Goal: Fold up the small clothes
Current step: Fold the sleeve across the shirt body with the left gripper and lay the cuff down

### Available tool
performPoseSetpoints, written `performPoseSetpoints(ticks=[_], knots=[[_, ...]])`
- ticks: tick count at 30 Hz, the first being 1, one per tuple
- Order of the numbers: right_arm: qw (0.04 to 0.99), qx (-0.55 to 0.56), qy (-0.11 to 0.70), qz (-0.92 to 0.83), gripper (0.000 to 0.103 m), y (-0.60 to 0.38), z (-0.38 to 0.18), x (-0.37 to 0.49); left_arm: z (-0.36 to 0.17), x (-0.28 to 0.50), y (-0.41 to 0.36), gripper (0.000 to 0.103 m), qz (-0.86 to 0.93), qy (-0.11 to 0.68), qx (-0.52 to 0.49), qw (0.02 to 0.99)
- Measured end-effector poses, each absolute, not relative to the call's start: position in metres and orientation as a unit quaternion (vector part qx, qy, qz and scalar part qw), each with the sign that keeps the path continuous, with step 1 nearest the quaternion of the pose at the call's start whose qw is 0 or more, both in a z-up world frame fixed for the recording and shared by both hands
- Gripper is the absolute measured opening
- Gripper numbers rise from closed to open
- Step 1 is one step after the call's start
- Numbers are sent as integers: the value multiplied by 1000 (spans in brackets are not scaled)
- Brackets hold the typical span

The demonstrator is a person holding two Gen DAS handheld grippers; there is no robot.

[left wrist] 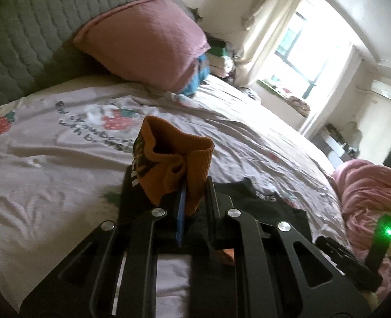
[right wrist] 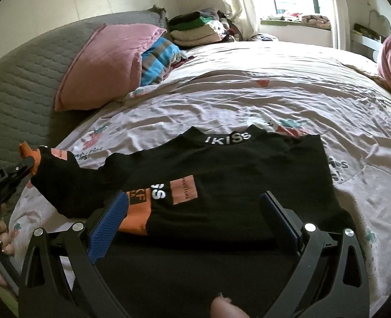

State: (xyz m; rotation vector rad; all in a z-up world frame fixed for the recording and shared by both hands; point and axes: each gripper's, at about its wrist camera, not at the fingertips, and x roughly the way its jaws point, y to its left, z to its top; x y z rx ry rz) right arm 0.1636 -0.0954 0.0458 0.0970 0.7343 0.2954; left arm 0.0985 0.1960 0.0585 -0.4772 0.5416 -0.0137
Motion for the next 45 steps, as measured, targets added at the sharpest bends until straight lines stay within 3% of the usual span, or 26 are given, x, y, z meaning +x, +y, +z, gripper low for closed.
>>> performPoseSetpoints(ticks=[26,45], knots=[[928,71,356,88,98,-164,39,154,55,126,87,7,-181,301,-204,914],[924,73,374,42,98,-202,26,154,-2,152,22,4,-263,401,-183,858]])
